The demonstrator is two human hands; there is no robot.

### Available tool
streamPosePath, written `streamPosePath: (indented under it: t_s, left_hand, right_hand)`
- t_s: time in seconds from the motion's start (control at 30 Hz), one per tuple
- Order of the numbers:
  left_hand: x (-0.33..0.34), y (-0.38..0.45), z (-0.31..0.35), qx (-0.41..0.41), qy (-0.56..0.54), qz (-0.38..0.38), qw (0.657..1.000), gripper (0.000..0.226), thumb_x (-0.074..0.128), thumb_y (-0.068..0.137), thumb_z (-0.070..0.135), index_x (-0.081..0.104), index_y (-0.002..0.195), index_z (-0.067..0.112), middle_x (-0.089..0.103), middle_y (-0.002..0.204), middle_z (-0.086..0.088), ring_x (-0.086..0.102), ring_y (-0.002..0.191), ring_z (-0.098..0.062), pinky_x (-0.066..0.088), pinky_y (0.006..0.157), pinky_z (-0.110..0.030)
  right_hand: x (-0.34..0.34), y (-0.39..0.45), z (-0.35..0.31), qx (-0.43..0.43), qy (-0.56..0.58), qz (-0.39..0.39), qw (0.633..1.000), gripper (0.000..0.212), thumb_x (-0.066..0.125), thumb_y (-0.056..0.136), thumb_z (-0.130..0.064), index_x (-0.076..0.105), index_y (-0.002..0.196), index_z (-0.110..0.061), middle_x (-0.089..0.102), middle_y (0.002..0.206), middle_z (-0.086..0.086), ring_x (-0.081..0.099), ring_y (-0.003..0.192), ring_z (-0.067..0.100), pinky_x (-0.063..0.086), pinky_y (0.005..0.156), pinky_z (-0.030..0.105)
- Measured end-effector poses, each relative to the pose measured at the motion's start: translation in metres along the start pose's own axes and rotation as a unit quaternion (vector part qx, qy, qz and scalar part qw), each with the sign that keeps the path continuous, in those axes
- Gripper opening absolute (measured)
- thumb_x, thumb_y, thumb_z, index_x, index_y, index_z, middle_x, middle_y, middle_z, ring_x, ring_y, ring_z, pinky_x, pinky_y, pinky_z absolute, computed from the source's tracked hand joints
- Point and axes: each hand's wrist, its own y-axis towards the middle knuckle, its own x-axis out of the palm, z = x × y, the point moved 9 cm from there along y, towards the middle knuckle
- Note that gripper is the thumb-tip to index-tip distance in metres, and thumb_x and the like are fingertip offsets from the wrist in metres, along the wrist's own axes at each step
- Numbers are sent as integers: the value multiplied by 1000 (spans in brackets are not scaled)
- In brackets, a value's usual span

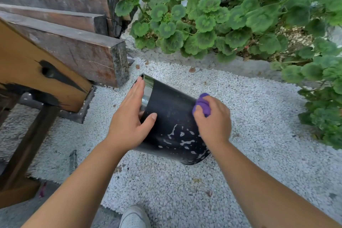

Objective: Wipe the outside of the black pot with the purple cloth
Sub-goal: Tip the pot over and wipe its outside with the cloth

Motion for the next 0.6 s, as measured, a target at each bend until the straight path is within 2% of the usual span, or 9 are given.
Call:
streamPosePath:
  t_s: [0.1, 0.13, 0.17, 0.23, 0.3, 0.37, 0.43, 0.5, 0.6]
  left_hand:
    - [-1, -2, 2, 11, -70, -22, 997, 84, 54, 90, 41, 4, 158, 33, 13, 165, 11, 29, 139, 8, 29, 97, 1]
    - [-2, -3, 5, 41, -63, -28, 997, 81, 54, 92, 38, 9, 158, 27, 16, 165, 7, 29, 141, 7, 27, 100, 0]
    - [-2, -6, 7, 77, -38, -36, 996, 79, 53, 93, 38, 11, 158, 21, 15, 165, 3, 25, 146, -1, 26, 105, -3]
    - [3, -11, 5, 131, 12, -57, 990, 81, 51, 95, 45, 10, 158, 16, 9, 166, -3, 15, 152, -13, 28, 112, -15]
    - [3, -14, -1, 114, 16, -51, 992, 86, 52, 93, 46, 6, 158, 13, 0, 167, -5, 7, 150, -2, 36, 104, -24]
    - [4, -16, 2, 88, -18, -46, 995, 87, 54, 93, 42, 5, 158, 12, -3, 167, -3, 1, 151, -1, 29, 105, -8]
    - [7, -20, 10, 74, -45, -51, 995, 87, 56, 93, 37, 4, 158, 12, -4, 167, -3, -3, 152, -9, 14, 107, 1]
    - [9, -23, 14, 58, -63, -43, 995, 87, 57, 92, 37, 4, 158, 15, -6, 167, 1, -5, 152, -9, 12, 106, 3]
    - [10, -21, 12, -2, -79, -38, 996, 90, 54, 90, 49, 2, 158, 22, -12, 165, 12, -9, 150, -1, 6, 109, 0]
  right_hand:
    - [-1, 3, 31, 46, 3, -1, 999, 43, 40, 82, -58, 55, 117, -38, 55, 112, -18, 47, 113, 17, 36, 78, 31]
    - [0, 4, 35, 49, 11, -2, 999, 47, 40, 81, -59, 56, 119, -37, 58, 116, -15, 47, 115, 18, 35, 80, 31]
    - [0, 5, 37, 51, 22, -3, 998, 50, 40, 80, -59, 57, 120, -35, 59, 118, -13, 46, 116, 18, 35, 82, 31]
    - [0, 8, 38, 56, 46, -8, 997, 54, 41, 78, -59, 59, 121, -31, 58, 117, -12, 47, 117, 19, 38, 85, 31]
    - [0, 13, 36, 58, 76, -23, 995, 52, 46, 80, -56, 61, 121, -29, 56, 114, -13, 51, 115, 21, 45, 92, 36]
    - [2, 18, 33, 56, 102, -41, 992, 43, 51, 82, -49, 64, 117, -28, 62, 114, -9, 56, 110, 21, 48, 94, 39]
    - [4, 23, 27, 55, 117, -53, 990, 33, 53, 80, -47, 67, 107, -33, 67, 104, -7, 61, 99, 19, 51, 86, 35]
    - [5, 31, 24, 60, 126, -54, 989, 20, 55, 76, -50, 64, 91, -41, 66, 92, -16, 62, 89, 13, 49, 74, 29]
    - [13, 43, 16, 51, 128, -98, 986, 22, 58, 70, -59, 61, 87, -45, 63, 94, -20, 58, 84, -2, 44, 67, 20]
